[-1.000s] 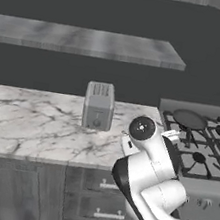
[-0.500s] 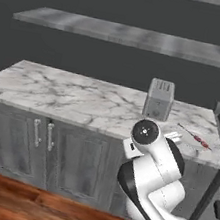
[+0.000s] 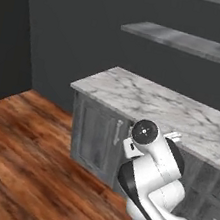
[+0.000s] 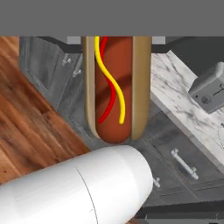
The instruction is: Place the cold items (lemon and lime) from the fridge in one tupperware on the dining counter. Place the warm items (hot dog and kebab skewer) in the stove area in another tupperware.
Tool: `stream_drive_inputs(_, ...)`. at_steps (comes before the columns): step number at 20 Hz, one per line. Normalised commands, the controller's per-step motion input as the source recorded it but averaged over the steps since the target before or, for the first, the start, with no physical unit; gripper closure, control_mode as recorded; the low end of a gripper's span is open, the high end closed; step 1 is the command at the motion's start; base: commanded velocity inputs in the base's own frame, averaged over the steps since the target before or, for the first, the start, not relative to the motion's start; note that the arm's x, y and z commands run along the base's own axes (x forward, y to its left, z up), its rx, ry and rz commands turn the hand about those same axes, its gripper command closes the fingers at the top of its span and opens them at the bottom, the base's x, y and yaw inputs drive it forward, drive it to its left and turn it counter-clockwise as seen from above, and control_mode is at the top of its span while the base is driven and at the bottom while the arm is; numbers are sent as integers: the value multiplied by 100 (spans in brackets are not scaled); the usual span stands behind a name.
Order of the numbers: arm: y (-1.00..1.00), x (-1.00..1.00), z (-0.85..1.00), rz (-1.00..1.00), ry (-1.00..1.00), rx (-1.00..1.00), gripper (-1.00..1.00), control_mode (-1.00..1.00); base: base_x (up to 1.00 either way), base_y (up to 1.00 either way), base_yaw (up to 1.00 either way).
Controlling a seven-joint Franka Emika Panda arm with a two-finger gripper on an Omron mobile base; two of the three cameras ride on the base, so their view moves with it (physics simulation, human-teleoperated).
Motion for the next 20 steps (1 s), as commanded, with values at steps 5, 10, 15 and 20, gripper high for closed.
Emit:
stream_drive_inputs(5, 0, 0, 0, 0, 0, 0, 100, 100, 16, 35, 70)
stream_drive_inputs(10, 0, 0, 0, 0, 0, 0, 100, 100, 46, 25, 65)
stream_drive_inputs(15, 0, 0, 0, 0, 0, 0, 100, 100, 52, 9, 71)
stream_drive_inputs(20, 0, 0, 0, 0, 0, 0, 100, 100, 47, 1, 74)
